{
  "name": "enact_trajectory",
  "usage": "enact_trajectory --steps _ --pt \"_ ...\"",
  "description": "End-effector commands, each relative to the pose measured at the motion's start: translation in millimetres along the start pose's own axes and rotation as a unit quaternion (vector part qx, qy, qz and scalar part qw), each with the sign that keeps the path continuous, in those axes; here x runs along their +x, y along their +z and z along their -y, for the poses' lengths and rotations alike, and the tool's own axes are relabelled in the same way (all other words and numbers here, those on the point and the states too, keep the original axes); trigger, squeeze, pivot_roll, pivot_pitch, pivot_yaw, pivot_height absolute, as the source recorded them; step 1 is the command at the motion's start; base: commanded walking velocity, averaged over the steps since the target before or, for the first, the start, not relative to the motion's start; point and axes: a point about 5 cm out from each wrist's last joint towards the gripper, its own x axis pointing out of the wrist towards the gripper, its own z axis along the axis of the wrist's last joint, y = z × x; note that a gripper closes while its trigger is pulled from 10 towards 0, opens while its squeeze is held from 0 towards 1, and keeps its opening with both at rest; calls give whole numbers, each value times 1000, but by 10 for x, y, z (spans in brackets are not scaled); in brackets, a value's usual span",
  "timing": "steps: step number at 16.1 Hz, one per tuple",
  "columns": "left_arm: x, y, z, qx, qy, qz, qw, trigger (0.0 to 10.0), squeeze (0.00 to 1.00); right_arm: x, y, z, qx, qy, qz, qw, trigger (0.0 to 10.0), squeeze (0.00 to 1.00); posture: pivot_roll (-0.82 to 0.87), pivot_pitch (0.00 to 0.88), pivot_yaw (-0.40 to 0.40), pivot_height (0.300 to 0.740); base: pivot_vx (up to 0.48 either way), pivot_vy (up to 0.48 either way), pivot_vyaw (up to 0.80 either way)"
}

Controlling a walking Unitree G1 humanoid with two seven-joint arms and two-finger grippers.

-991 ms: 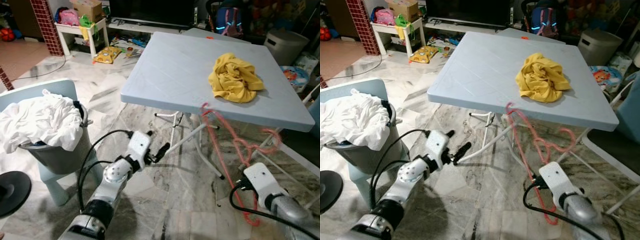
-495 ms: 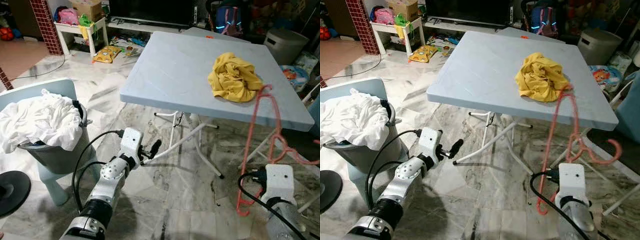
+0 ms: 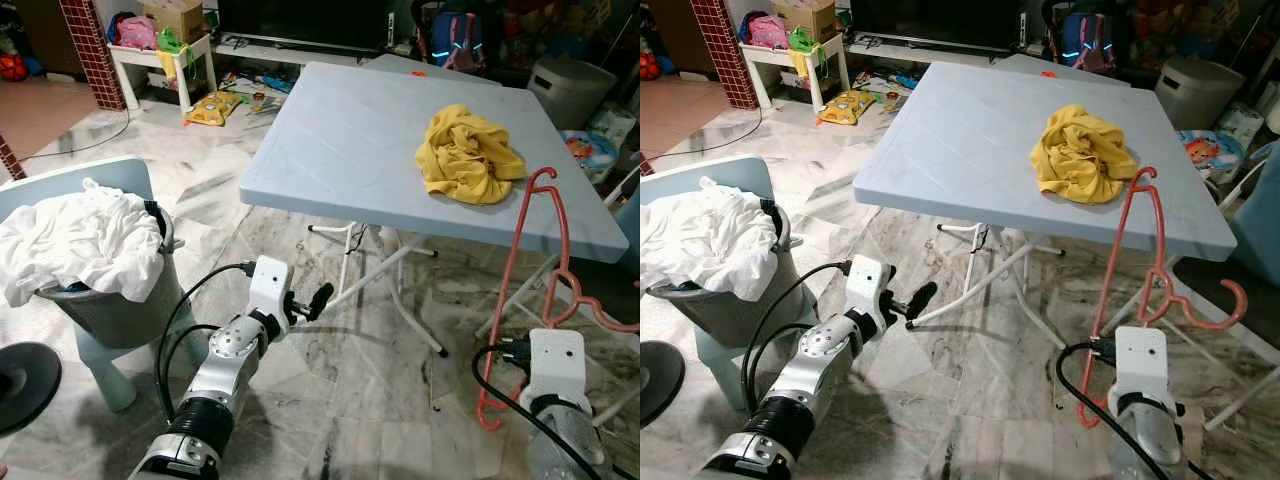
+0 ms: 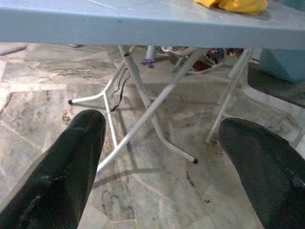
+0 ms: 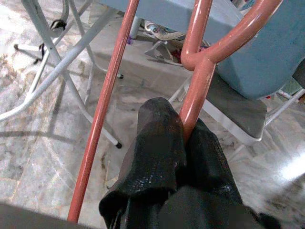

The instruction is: Hang hanger

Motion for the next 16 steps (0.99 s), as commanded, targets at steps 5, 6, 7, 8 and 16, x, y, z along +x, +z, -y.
enact_trajectory --steps 5,6,7,8,16 --pt "78 69 64 -10 -20 -2 1000 10000 0 82 38 -252 -7 32 18 999 10000 0 -21 0 -48 740 0 67 -800" --pt "84 81 71 -9 -20 0 1000 10000 0 78 31 -272 -8 34 18 999 10000 0 -22 0 -49 740 0 337 -800" --pt "88 79 75 -9 -19 -1 1000 10000 0 70 8 -272 -16 35 15 999 10000 0 -23 0 -55 740 0 337 -800" --pt "91 79 81 -10 -19 -1 1000 10000 0 64 -14 -266 -21 36 13 999 10000 0 -23 0 -59 740 0 337 -800" --pt "124 86 90 -7 -18 -8 1000 10000 0 67 -29 -217 -28 25 15 999 10000 0 -32 0 -54 740 0 389 -800"
